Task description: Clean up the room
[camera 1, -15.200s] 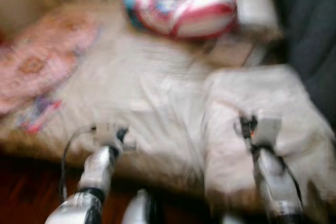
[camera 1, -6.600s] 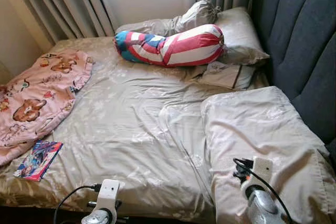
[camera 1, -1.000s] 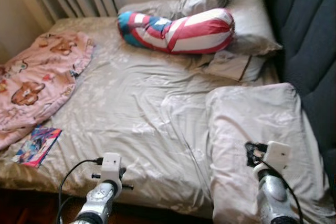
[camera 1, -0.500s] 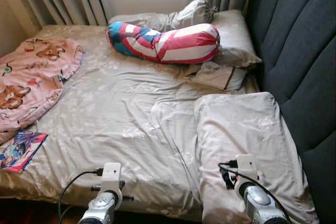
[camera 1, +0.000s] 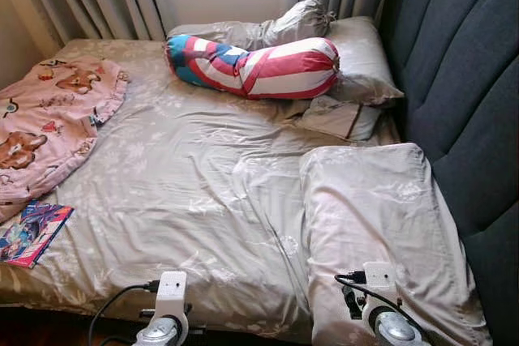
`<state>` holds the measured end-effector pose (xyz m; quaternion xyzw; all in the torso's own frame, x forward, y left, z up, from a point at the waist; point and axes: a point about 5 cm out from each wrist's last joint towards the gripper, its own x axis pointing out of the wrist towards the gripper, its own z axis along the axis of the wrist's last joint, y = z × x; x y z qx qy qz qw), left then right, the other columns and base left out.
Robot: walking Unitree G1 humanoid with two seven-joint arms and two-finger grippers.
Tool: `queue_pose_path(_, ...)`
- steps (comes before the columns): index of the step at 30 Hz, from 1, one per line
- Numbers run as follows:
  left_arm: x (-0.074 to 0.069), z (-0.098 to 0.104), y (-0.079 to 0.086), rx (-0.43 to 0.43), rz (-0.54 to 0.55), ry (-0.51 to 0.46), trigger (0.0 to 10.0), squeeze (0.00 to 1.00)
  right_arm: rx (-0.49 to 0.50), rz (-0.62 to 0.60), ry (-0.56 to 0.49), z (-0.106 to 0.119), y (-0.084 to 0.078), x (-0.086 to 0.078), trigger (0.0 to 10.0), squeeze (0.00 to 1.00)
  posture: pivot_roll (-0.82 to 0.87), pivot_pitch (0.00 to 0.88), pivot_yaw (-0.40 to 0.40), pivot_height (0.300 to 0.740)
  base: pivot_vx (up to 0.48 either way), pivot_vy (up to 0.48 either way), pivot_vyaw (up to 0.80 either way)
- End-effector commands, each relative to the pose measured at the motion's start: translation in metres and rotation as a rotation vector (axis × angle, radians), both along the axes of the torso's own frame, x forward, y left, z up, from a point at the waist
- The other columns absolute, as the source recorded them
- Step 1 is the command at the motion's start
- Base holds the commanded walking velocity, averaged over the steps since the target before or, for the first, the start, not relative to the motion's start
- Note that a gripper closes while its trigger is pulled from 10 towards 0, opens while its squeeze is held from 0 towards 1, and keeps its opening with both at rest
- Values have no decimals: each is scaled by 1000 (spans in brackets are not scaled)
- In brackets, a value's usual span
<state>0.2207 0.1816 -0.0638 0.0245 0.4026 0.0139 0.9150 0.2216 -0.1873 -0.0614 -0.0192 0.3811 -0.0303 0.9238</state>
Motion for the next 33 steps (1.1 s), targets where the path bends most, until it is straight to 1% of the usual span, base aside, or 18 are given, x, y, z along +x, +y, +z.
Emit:
queue_pose_path(1, -8, -5, 2, 13, 7, 37, 10000, 0, 15, -8, 6, -2, 1, -3, 10000, 0, -56, 0, 0, 740, 0, 0, 0)
queue_pose_path(3, -9, -5, 2, -1, 31, 38, 10000, 0, 15, -25, 9, -3, -1, -5, 10000, 0, -56, 0, -1, 740, 0, 0, 0)
queue_pose_path(5, -9, -5, 3, 9, 34, 36, 10000, 0, 14, -31, 13, -4, -2, -7, 10000, 0, -56, 0, -1, 740, 0, 0, 0)
queue_pose_path(6, -8, -5, 3, 19, 25, 30, 10000, 694, 13, -29, 20, -5, -2, -9, 10000, 0, -55, 0, -2, 740, 0, 0, 0)
queue_pose_path(7, -7, -4, 3, 26, 22, 25, 10000, 1000, 13, -27, 22, -5, -3, -9, 10000, 0, -55, 0, -3, 740, 0, 0, 0)
queue_pose_path(9, -3, -1, 6, 30, 46, -6, 10000, 1000, 8, -21, 29, -6, -3, -11, 10000, 0, -55, 0, -4, 740, 0, 0, 0)
queue_pose_path(10, 4, 5, 9, 2, 99, -54, 10000, 1000, 8, -25, 34, -7, -5, -13, 10000, 0, -54, 0, -7, 740, 0, 0, 0)
queue_pose_path(11, 4, 5, 9, 2, 99, -54, 10000, 1000, 8, -25, 34, -7, -5, -13, 10000, 0, -54, 0, -7, 740, 0, 0, 0)
queue_pose_path(13, 10, 9, 10, -21, 131, -88, 10000, 1000, 8, -27, 36, -7, -5, -13, 10000, 0, -54, 0, -7, 740, 0, 0, 0)
queue_pose_path(15, 20, 16, 11, -52, 152, -131, 10000, 1000, 6, -28, 45, -7, -6, -13, 10000, 0, -43, 0, -13, 740, 0, 0, 0)
queue_pose_path(18, 23, 18, 10, -60, 153, -135, 10000, 1000, 6, -24, 52, -7, -5, -13, 10000, 0, -44, 0, -13, 740, 0, 0, 0)
queue_pose_path(21, 21, 16, 9, -60, 150, -125, 10000, 1000, 7, -20, 57, -8, -2, -13, 10000, 0, -48, 0, -12, 740, 0, 0, 0)
queue_pose_path(24, 10, 8, 9, -33, 123, -66, 10000, 1000, 8, -22, 60, -9, -1, -13, 10000, 0, -52, 0, -9, 740, 0, 0, 0)
queue_pose_path(25, 8, 7, 10, -26, 117, -55, 10000, 451, 8, -22, 60, -9, -1, -13, 10000, 0, -52, 0, -8, 740, 0, 0, 0)
queue_pose_path(26, 8, 7, 10, -26, 117, -55, 10000, 451, 8, -22, 60, -9, -1, -13, 10000, 0, -52, 0, -8, 740, 0, 0, 0)
queue_pose_path(27, 4, 4, 9, -32, 109, -40, 10000, 0, 7, -22, 62, -9, -1, -13, 10000, 0, -52, 0, -7, 740, 0, 0, 0)
queue_pose_path(30, 0, 2, 11, -5, 86, -25, 10000, 0, 9, -18, 59, -8, 0, -12, 10000, 0, -52, 0, 3, 740, 0, 0, 0)
queue_pose_path(33, -2, 0, 10, -3, 70, -19, 10000, 0, -5, 8, 53, -6, 2, -9, 10000, 0, -48, 0, 10, 740, 0, 0, 0)
